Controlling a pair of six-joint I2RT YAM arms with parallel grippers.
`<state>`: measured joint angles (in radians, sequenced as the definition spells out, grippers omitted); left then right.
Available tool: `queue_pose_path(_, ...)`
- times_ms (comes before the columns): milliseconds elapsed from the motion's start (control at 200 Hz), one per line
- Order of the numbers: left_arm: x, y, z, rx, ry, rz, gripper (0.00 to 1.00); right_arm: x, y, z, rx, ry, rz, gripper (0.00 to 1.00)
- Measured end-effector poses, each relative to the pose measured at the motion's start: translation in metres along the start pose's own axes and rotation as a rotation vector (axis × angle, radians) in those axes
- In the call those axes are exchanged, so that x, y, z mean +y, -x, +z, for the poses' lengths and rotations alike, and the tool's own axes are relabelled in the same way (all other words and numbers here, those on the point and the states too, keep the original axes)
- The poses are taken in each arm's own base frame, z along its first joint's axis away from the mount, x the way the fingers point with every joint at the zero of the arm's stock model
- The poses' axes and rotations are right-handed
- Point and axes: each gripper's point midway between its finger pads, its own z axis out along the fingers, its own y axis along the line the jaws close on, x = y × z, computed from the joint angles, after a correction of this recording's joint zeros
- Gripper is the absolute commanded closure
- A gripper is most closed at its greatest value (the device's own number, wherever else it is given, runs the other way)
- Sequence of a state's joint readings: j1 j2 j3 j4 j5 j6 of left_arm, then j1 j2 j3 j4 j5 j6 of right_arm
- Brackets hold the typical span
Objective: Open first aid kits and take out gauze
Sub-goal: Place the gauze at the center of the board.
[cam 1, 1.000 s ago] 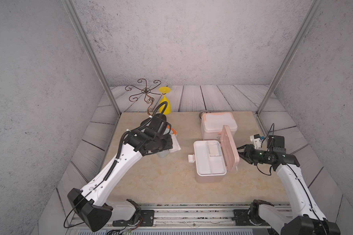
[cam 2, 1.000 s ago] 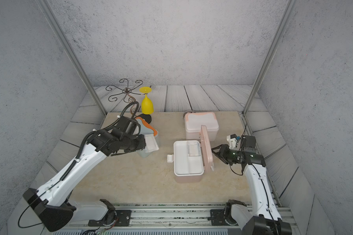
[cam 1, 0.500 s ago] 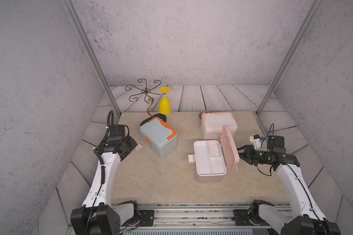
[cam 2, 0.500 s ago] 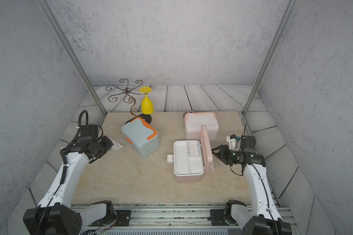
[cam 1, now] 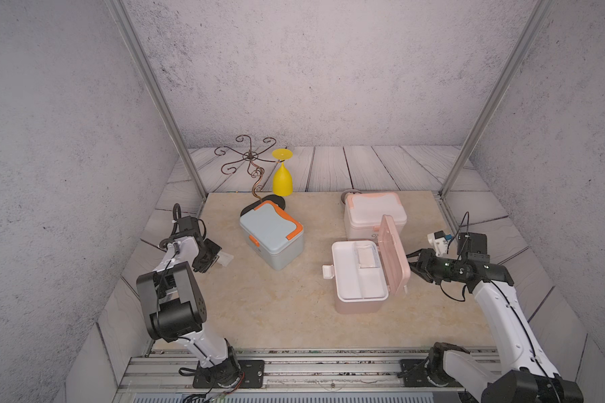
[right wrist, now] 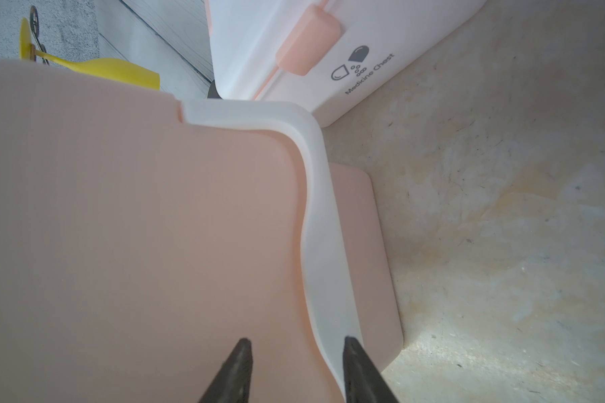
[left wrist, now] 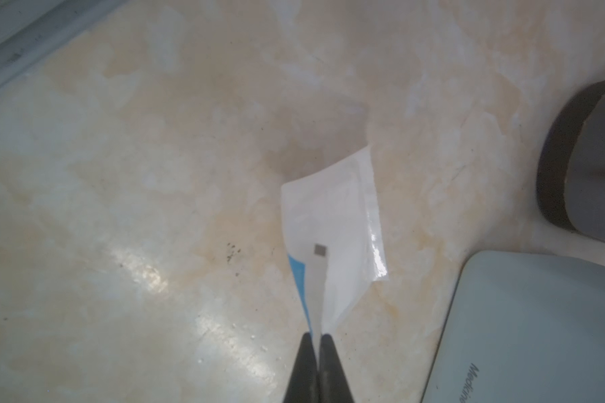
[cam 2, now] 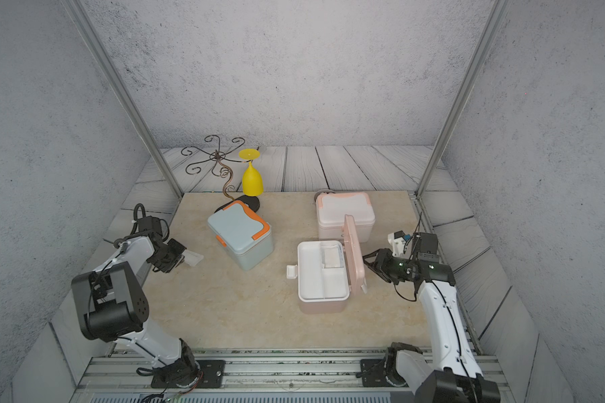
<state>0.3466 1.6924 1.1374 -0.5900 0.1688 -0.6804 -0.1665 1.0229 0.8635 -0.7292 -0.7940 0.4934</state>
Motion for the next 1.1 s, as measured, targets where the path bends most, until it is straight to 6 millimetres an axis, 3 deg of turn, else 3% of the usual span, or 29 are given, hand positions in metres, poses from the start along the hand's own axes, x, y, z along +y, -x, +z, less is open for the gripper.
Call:
queue_pose_path(165, 0.006, 0.009, 0.006, 0.020, 0.049, 0.007, 0.98, 0.000, 0.000, 0.000, 0.000, 0.000, 0.000, 0.56)
queue_pose_path(275, 0.008, 0.011, 0.006, 0.017, 0.070, 0.021, 0.68, 0.000, 0.000, 0.000, 0.000, 0.000, 0.000, 0.56)
queue_pose_path(370, 0.012, 0.011, 0.005, 0.022, 0.085, 0.028, 0.52, 0.000, 0.000, 0.000, 0.000, 0.000, 0.000, 0.56)
queue_pose_path(585, 0.011, 0.007, -0.002, 0.022, 0.078, 0.033, 0.34, 0.000, 0.000, 0.000, 0.000, 0.000, -0.001, 0.56)
queue_pose_path(686, 0.001, 0.004, -0.023, -0.011, 0.037, 0.060, 0.30, 0.000, 0.000, 0.000, 0.000, 0.000, -0.001, 0.56)
queue_pose_path(851, -0.040, -0.015, -0.080, -0.100, -0.088, 0.185, 0.23, 0.000, 0.000, 0.000, -0.001, -0.001, -0.001, 0.55)
queue_pose_path(991, -0.081, -0.059, -0.129, -0.129, -0.201, 0.344, 0.21, 0.000, 0.000, 0.000, -0.002, -0.003, -0.001, 0.55)
queue_pose_path(1101, -0.119, -0.111, -0.160, -0.100, -0.309, 0.490, 0.24, -0.001, 0.001, 0.000, -0.004, -0.009, -0.001, 0.55)
